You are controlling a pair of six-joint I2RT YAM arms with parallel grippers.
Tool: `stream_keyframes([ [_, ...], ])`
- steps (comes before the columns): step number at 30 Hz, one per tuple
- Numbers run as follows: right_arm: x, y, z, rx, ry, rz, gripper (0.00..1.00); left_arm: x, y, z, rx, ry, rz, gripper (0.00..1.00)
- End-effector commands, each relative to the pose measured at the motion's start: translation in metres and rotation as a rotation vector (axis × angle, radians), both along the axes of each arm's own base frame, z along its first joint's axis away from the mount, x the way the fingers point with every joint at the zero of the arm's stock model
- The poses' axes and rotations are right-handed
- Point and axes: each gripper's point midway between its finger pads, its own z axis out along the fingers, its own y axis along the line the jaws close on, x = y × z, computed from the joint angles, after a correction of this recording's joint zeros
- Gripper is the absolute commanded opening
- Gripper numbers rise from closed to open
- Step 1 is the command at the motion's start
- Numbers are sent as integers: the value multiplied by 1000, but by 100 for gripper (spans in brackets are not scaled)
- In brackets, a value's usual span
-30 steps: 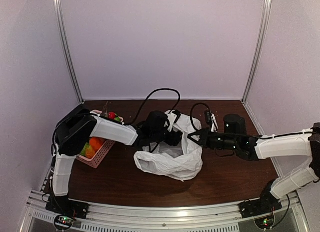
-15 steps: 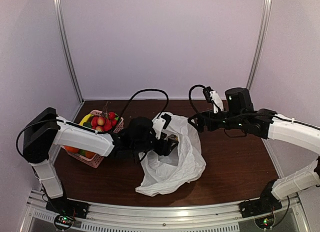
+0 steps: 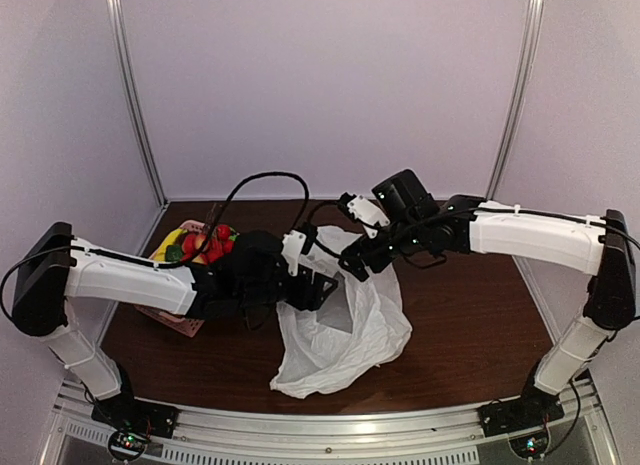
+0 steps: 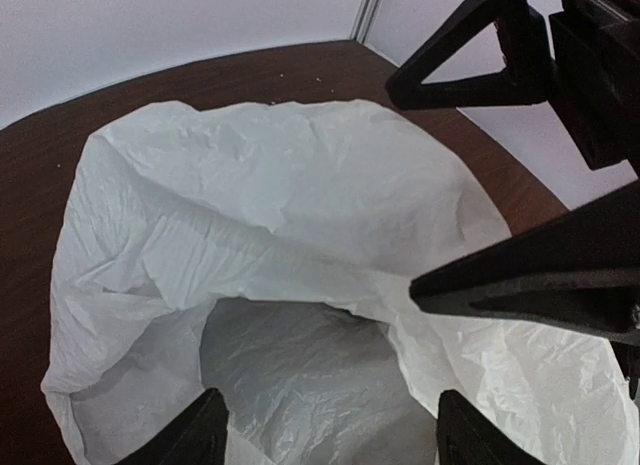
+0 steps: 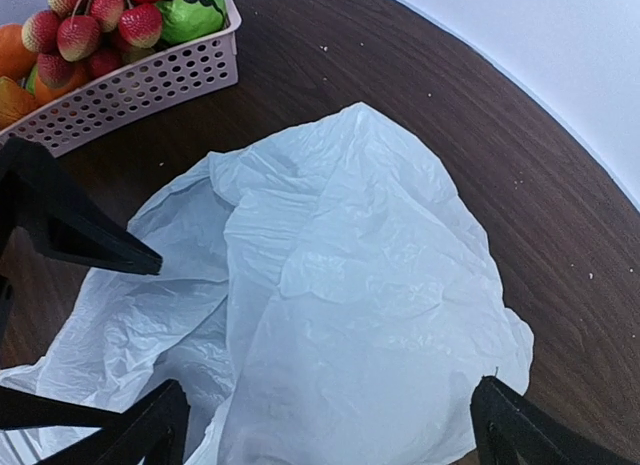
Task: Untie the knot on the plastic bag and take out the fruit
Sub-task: Adjust the takeout bag at the center of the board.
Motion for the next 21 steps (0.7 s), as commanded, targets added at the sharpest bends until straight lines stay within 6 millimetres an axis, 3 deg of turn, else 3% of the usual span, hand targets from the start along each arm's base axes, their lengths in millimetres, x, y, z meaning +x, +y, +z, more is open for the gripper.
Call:
stream_keyframes([
  [1,21,-9,-5,-147,-52,-69,100,-2,17,2,7,21,45,73],
  [4,33,-11,-20,-253,-50,-98,100,-5,19,-1,21,40,36,73],
  [8,52,-23,-56,-385,-15,-191,100,-6,19,2,12,38,37,73],
  [12,66,-34,-81,-281,85,-255,100,-5,17,4,6,36,33,74],
  [15,76,-32,-85,-149,130,-250,98,-6,15,3,3,40,25,73],
  [21,78,-6,-95,140,287,-98,55,-6,14,1,7,35,18,74],
])
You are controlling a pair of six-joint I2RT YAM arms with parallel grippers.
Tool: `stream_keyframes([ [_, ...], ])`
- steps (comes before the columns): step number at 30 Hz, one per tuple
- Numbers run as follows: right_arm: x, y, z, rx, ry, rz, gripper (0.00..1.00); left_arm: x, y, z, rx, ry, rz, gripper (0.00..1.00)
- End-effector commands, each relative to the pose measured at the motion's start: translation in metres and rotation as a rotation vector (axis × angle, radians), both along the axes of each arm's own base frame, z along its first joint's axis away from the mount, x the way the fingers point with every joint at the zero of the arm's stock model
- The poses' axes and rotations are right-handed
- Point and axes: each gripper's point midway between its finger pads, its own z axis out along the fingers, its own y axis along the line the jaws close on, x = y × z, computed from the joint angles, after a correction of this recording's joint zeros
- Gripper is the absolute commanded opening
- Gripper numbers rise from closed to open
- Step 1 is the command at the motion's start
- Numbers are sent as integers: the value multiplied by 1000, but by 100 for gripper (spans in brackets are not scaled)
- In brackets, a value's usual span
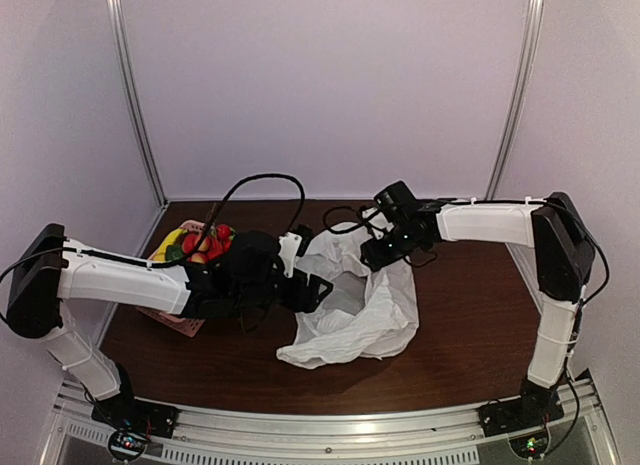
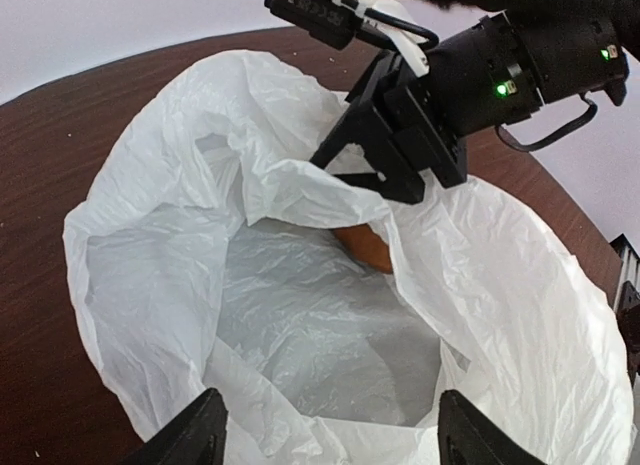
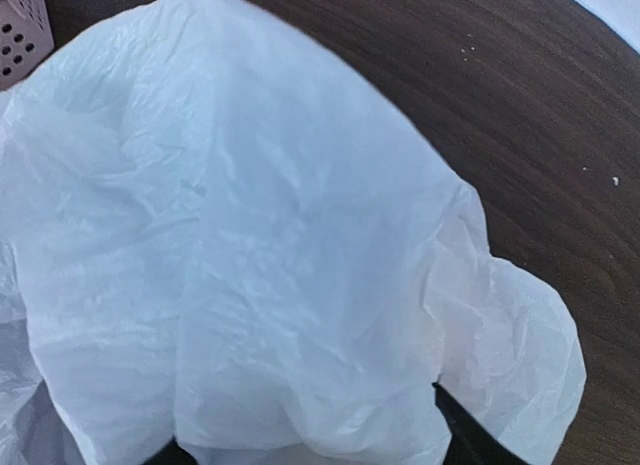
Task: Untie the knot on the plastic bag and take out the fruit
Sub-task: Adjust the takeout bag at the center of the board.
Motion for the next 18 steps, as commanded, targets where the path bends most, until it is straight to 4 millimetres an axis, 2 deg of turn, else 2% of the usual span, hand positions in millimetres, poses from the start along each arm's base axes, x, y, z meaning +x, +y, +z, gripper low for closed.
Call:
stream_keyframes([
  [1,-5,39,6,315,99,135,44,1,-3,9,-30,-19,-12,74],
  [3,-12,47,6,407,142,182,21,2,-6,8,-28,-23,-18,74],
  [5,-28,57,9,504,191,243,3,5,-6,4,-19,-24,-11,75],
  [6,-33,62,17,558,201,264,0,6,-6,3,-18,-23,-6,76],
  [9,-55,71,36,729,252,302,0,15,-3,-7,-23,11,25,76],
  [13,-75,68,68,941,270,271,0,13,-7,-15,-24,17,-9,72],
  [15,-82,63,84,1032,283,241,0,11,-9,-21,-6,19,-29,69],
  [18,-87,59,93,1116,310,195,0,4,-11,-26,19,5,-68,68],
])
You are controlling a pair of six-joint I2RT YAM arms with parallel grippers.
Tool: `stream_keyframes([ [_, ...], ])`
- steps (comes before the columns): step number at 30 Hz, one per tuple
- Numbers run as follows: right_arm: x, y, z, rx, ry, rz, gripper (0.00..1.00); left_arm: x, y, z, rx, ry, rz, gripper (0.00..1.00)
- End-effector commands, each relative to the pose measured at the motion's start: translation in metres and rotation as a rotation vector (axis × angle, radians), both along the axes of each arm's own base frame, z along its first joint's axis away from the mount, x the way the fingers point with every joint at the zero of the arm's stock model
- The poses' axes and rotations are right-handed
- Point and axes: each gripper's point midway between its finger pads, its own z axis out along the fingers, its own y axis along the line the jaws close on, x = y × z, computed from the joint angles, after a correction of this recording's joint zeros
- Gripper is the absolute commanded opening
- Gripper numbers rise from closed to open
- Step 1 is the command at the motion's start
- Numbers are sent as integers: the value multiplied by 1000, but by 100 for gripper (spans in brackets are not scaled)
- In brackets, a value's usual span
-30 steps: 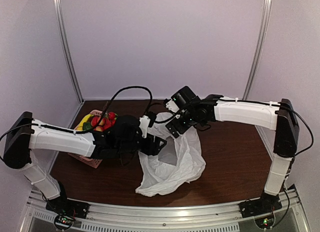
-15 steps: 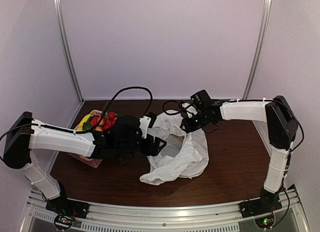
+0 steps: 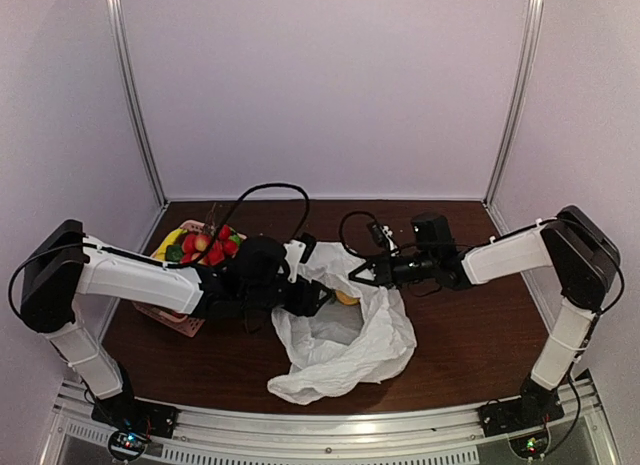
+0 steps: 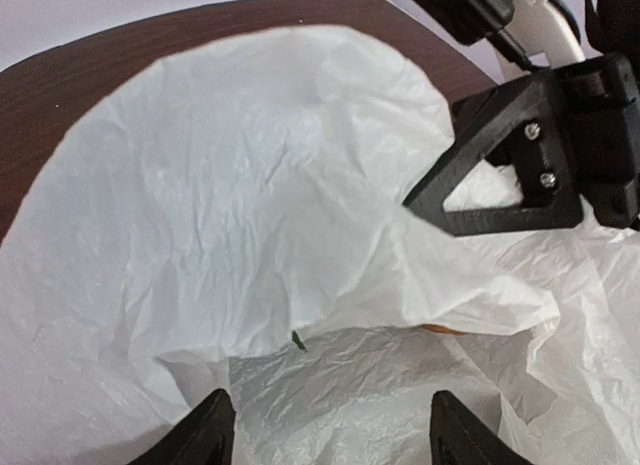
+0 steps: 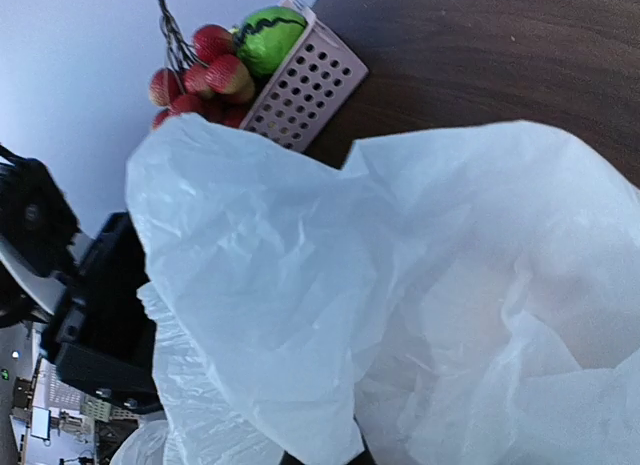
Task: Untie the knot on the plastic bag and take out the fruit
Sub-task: Adjust the takeout bag at the center of the board, then reach into the gripper of the takeout bag.
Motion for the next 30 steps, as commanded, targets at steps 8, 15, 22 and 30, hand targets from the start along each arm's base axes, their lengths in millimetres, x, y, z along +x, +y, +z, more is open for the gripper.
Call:
stream_keyframes([
  [8,-18,-4,132,637,82,-8,0,-17,-12,2,-2,-74,-87,69],
  [15,-19,-9,95,648,170,-41,0,4,-26,-12,-6,-87,-22,72],
  [22,-11,-6,77,484,107,-94,0,19,-43,-8,-4,-120,-23,75],
  [30,-15,-6,73,488,128,-91,0,31,-67,-8,-73,-124,-89,79],
])
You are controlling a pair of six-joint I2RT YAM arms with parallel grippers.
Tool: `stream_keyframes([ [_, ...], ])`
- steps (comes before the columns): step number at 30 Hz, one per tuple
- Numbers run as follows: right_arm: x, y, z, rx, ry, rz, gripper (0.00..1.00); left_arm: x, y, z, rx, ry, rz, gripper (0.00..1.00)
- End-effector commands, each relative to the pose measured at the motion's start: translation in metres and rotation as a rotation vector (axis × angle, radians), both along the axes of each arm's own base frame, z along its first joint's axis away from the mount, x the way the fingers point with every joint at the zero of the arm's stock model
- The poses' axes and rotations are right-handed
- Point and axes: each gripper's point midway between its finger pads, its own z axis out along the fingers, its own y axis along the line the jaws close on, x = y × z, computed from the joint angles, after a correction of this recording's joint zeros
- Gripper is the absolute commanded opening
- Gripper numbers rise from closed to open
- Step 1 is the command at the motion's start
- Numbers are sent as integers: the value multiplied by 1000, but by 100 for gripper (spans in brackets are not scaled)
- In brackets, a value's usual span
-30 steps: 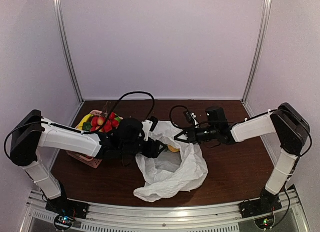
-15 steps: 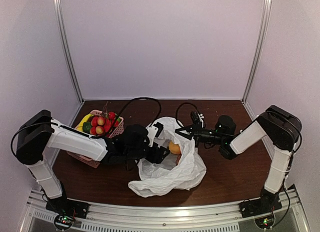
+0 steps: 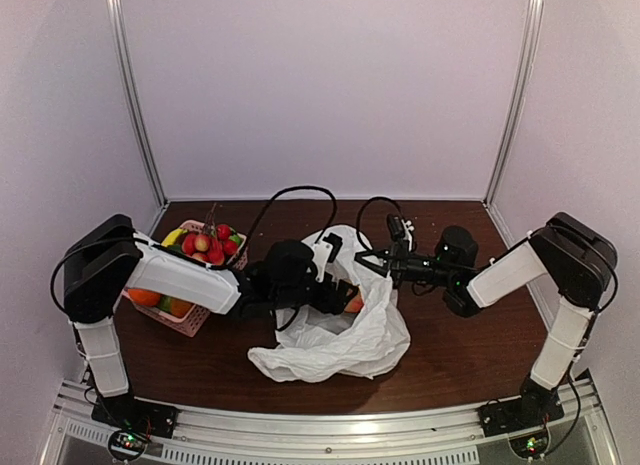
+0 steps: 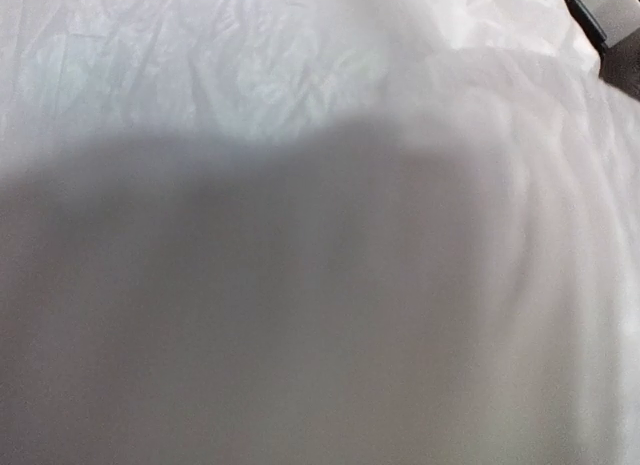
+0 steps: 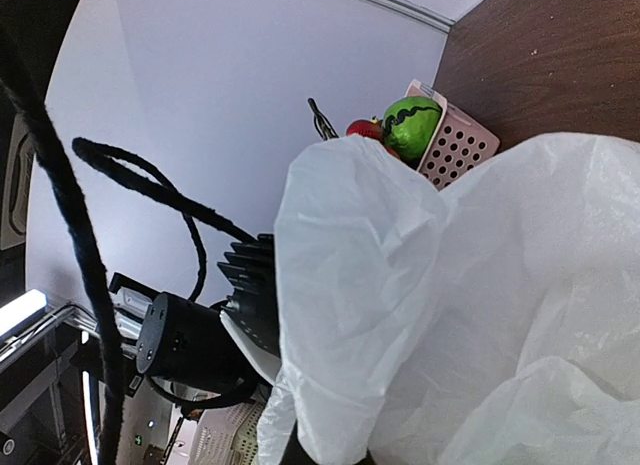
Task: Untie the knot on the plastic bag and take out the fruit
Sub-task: Reach into the gripper of the takeout bag, then pick up the fake fruit from the takeout bag.
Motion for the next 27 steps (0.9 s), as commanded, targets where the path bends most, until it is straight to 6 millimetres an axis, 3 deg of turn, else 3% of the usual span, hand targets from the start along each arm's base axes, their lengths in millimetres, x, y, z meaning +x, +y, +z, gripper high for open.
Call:
stream_keyframes([
  [1,-1,1,-1,23,-6,0,0,11,-22,7,-59,-37,-58,79],
  [12,-8,9,-11,-3,13,14,0,45,-46,-17,-19,-60,-62,80],
  [15,-10,12,-15,-18,17,15,0,48,-57,-30,6,-54,-93,70],
  [20,-10,13,-15,-22,16,0,0,45,-61,-46,26,-27,-120,40],
  [24,-6,10,-18,-62,2,-28,0,43,-49,-29,25,-57,-105,25],
  [27,0,4,-13,-90,-29,-70,0,36,-38,-9,14,-82,-103,20],
])
